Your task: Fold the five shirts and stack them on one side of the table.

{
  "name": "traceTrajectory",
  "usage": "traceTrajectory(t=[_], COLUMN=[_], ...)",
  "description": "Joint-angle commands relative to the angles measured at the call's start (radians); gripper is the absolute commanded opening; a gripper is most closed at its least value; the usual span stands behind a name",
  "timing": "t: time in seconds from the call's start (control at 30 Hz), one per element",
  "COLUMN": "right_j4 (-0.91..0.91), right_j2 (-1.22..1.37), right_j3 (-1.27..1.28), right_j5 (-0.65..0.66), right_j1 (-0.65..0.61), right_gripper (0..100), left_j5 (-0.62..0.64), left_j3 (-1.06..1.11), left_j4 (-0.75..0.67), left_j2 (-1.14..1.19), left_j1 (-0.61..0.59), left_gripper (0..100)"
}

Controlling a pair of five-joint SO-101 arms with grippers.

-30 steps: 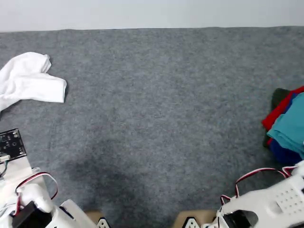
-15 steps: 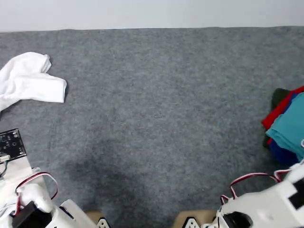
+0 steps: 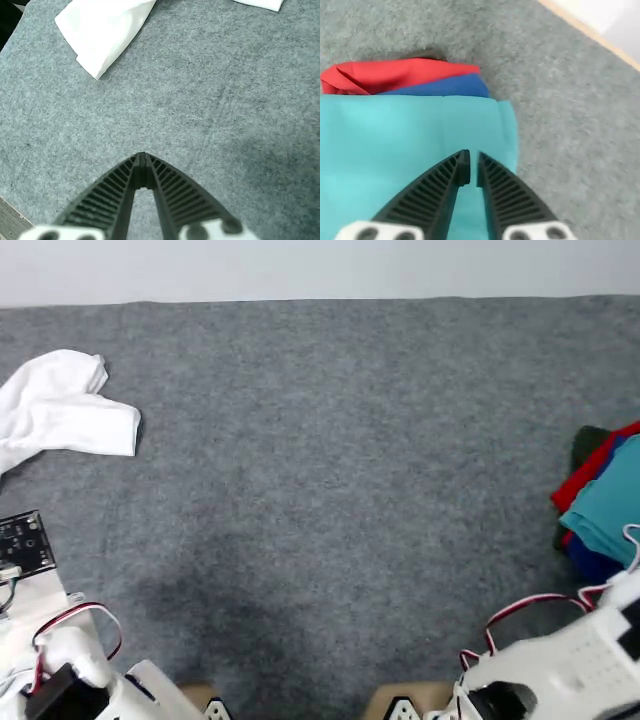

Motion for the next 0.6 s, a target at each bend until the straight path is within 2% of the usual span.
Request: traceTrajectory(t=[0.0, 0.33, 0.57], right_j4=[-0.045, 0.216, 0.228], right_j2=[0.041, 0.162, 0.137], right_j3=[-0.011, -0.009, -0.014], right_j5=[0.015, 0.015, 0.015], right_j1=[-0.018, -0.093, -0.088], right_gripper=[1.3, 1.0, 1.0], left_j5=[0.009, 0.008, 0.008], left_j3=[-0.005, -0.005, -0.005], left_j4=[-0.002, -0.002, -0.002], left_j2=[-0.005, -0.005, -0.005], left_j1=[-0.005, -0.003, -0.003], left_gripper=[0, 0, 0])
